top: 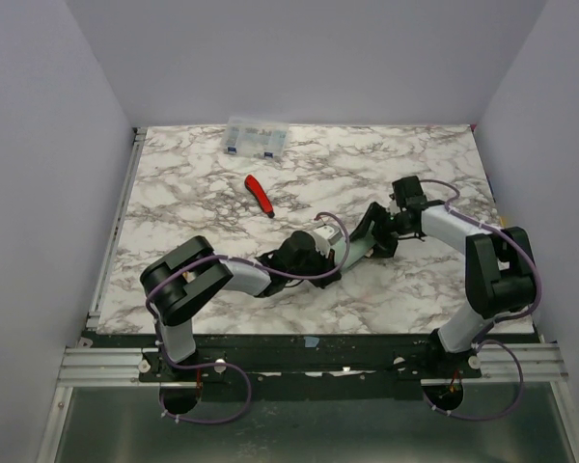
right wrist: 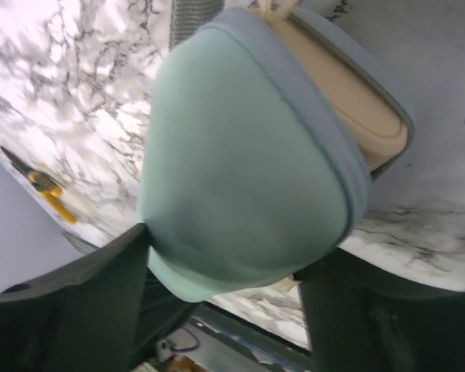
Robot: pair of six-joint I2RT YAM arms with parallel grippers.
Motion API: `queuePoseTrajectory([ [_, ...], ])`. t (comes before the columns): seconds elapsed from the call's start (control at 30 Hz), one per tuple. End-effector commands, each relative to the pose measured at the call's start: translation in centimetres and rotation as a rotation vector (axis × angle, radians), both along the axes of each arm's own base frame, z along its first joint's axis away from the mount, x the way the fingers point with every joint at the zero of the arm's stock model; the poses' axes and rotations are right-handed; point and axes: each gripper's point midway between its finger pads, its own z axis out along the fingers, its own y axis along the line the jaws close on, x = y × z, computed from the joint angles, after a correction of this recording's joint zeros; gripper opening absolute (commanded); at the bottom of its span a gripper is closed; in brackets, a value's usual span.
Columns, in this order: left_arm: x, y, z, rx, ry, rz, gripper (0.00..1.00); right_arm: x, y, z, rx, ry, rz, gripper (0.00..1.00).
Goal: Open the umbrella
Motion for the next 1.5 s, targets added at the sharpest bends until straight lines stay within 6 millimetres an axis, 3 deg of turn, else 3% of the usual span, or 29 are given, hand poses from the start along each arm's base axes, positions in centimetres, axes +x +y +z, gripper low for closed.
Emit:
queuePoseTrajectory([
  [0.0,0.3,-0.1,-0.9,0.047,-0.022,0.008,0.00,0.8,-1.1,-1.9,-0.042,0.010,-0.060,0.58],
  [0.27,-0.3,1.9,-2.2,0.107,-0.010,0.027,0.00,0.4,-3.3,-3.1,-0.093,0.018,-0.044,0.01],
  [0.53,-0.1,4.7,-3.2,0.149,0.040,0.068,0.00,-0.5,-5.9,-4.0,-0.149,0.034,-0.024,0.01],
  [0.77,1.5,5.8,-3.0,0.159,-0.016,0.096,0.00,-1.1,-4.7,-3.0,-0.071,-0.035,0.150,0.01],
  [1.0,3.6,5.1,-2.1,0.151,-0.088,0.091,0.00,-3.8,-3.2,-3.0,0.053,-0.044,0.366,0.01],
  [1.47,7.1,3.0,0.7,0.126,-0.185,0.083,0.00,-5.3,-0.1,-1.7,0.131,-0.082,0.496,0.01],
])
